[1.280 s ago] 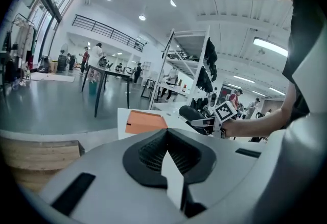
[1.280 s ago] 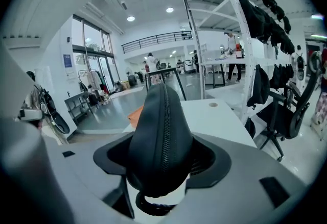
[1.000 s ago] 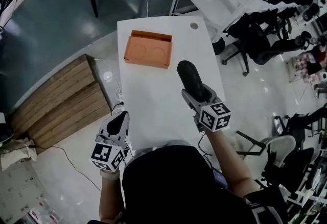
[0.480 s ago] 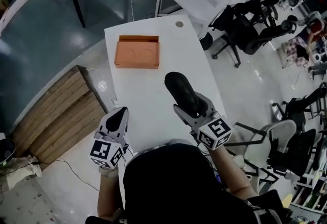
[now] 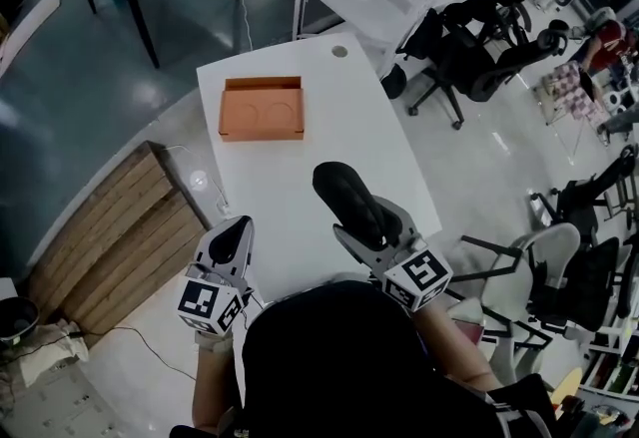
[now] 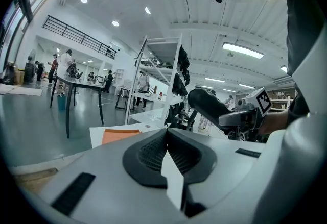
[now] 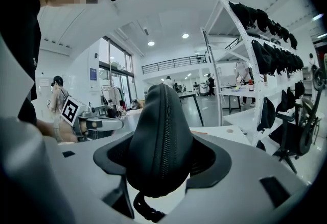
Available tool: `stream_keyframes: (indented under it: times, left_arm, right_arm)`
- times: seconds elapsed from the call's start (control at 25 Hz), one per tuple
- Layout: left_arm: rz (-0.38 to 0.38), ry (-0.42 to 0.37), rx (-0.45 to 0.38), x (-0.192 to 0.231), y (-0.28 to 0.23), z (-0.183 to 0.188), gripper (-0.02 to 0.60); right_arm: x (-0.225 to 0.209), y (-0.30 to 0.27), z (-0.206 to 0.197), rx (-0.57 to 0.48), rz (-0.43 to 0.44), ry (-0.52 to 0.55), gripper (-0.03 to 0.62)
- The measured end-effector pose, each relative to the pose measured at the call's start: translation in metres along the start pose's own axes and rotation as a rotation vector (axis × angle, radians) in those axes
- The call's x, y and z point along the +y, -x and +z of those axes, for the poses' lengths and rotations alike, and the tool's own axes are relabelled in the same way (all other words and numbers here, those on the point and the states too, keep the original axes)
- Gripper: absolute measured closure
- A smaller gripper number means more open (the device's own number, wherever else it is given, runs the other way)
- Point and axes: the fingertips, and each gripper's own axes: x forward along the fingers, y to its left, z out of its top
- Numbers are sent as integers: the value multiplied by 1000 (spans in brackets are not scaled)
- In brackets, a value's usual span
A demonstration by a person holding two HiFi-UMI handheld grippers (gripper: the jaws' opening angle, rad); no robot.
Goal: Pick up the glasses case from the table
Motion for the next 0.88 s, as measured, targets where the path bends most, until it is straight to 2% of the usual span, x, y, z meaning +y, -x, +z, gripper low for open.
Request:
stream_keyframes:
  times: [0.44, 0.88]
  left_arm:
    - [-4, -1, -5, -6, 4, 1, 563]
    - [23, -8, -8, -4, 13, 0, 563]
  right_arm:
    - [8, 1, 1, 4, 8, 37, 278]
    - [1, 0, -3, 13, -12, 21, 278]
